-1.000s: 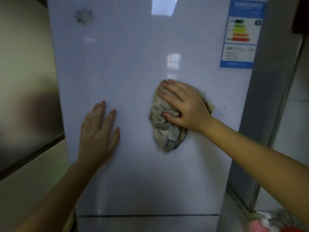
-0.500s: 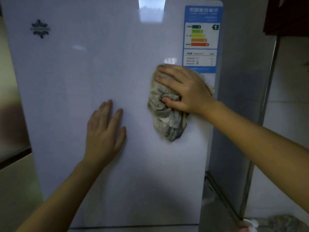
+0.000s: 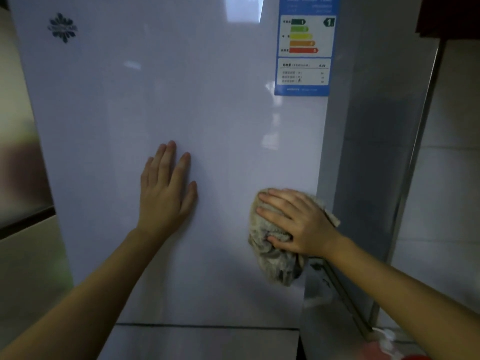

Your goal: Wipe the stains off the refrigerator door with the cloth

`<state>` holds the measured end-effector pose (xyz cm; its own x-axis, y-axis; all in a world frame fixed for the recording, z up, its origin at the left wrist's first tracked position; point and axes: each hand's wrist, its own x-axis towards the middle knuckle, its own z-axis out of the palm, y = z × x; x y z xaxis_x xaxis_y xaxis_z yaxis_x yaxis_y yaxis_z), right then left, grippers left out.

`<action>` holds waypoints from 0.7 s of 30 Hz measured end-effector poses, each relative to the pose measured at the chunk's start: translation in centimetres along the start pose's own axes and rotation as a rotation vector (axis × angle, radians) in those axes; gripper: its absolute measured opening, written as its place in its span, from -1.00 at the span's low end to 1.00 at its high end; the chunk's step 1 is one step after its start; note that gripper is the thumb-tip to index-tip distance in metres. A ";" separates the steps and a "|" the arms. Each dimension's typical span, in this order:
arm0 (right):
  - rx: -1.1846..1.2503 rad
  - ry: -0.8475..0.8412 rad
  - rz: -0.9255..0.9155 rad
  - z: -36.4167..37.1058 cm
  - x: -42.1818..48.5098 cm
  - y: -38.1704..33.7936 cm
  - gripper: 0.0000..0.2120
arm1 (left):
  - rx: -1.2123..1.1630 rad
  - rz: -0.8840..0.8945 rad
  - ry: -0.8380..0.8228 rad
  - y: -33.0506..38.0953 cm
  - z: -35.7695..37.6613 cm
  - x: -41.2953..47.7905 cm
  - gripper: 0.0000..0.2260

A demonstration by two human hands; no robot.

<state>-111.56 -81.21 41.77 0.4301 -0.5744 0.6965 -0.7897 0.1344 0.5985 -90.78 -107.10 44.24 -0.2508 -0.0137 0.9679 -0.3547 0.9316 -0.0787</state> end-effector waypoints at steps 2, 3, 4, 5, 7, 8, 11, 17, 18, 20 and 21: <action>0.010 -0.009 0.009 0.1 -0.6 -0.6 -0.47 | -0.008 0.006 -0.015 -0.1 -0.2 -0.2 -0.50; 0.014 0.000 0.034 0.0 -0.7 -0.7 -0.47 | -0.009 0.011 -0.018 -0.1 -0.3 -0.4 -0.51; 0.018 0.011 0.065 -0.1 -0.6 -0.8 -0.47 | -0.006 0.018 -0.017 -0.1 -0.4 -0.8 -0.52; 0.021 0.023 0.094 -0.2 -0.4 -0.8 -0.47 | -0.001 0.025 -0.017 -0.2 -0.5 -1.2 -0.53; 0.013 0.065 0.124 -0.3 0.2 -1.0 -0.49 | 0.007 0.036 -0.015 -0.5 -0.5 -2.0 -0.54; 0.000 0.095 0.128 -0.3 0.6 -1.0 -0.52 | 0.009 0.038 -0.015 -0.8 -0.6 -2.3 -0.54; -0.045 0.175 0.168 -0.1 1.9 -0.9 -0.62 | 0.022 0.041 -0.026 -1.4 -0.7 -3.2 -0.54; -0.038 0.222 0.261 1.3 1.9 -2.5 -0.68 | 0.028 0.076 -0.038 -1.8 -0.5 -6.1 -0.55; -0.029 0.207 0.251 1.6 1.4 -3.0 -0.67 | 0.040 0.097 -0.034 -1.7 -0.4 -6.8 -0.56; -0.008 0.141 0.187 2.6 -0.1 -4.4 -0.66 | 0.056 0.126 -0.032 -1.6 -0.2 -8.2 -0.58; 0.000 0.101 0.132 3.2 -1.0 -5.3 -0.66 | 0.059 0.129 -0.036 -1.5 -0.1 -8.8 -0.58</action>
<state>-109.24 -83.94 36.59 0.3638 -0.4679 0.8054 -0.8425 0.2034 0.4988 -87.98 -108.32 35.88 -0.3295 0.0903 0.9398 -0.3699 0.9035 -0.2165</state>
